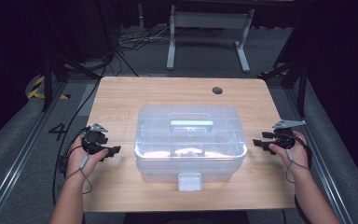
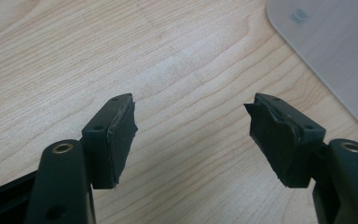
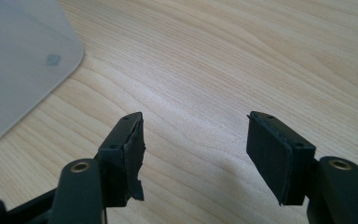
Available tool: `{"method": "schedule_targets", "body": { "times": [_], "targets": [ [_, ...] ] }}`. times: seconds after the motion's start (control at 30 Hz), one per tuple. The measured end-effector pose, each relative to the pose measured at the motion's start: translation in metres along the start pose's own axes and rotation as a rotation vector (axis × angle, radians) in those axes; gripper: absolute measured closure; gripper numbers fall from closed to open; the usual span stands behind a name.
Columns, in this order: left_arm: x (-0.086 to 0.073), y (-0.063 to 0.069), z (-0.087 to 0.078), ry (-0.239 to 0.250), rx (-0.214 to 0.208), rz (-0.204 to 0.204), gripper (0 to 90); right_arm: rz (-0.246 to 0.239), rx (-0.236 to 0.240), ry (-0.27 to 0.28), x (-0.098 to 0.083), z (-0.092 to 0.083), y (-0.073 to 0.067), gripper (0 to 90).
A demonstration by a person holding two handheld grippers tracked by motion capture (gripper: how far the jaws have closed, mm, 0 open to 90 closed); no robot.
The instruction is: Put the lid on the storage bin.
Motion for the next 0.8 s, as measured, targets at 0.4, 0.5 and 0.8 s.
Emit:
{"method": "schedule_targets", "body": {
  "times": [0.4,0.5,0.8],
  "targets": [
    [-0.004,0.0,0.01,0.018,0.029,-0.009,22.1,0.029,-0.017,0.043,-0.007,0.011,-0.004,30.7],
    [-0.004,-0.001,0.011,0.017,0.035,-0.006,20.8,0.027,-0.021,0.045,-0.008,0.013,-0.004,30.3],
    [-0.005,-0.002,0.016,0.031,0.045,-0.004,17.8,0.033,-0.029,0.062,-0.009,0.016,-0.005,29.8]
  ]
}}
Point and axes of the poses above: each handheld gripper's, and its own axes: z roughly forward along the jaws, x roughly out of its top, y roughly to its right, the point moved 3 cm from there along z, roughly forward along the jaws, and after that the axes turned 2 degrees about -z, right-handed, at the moved point
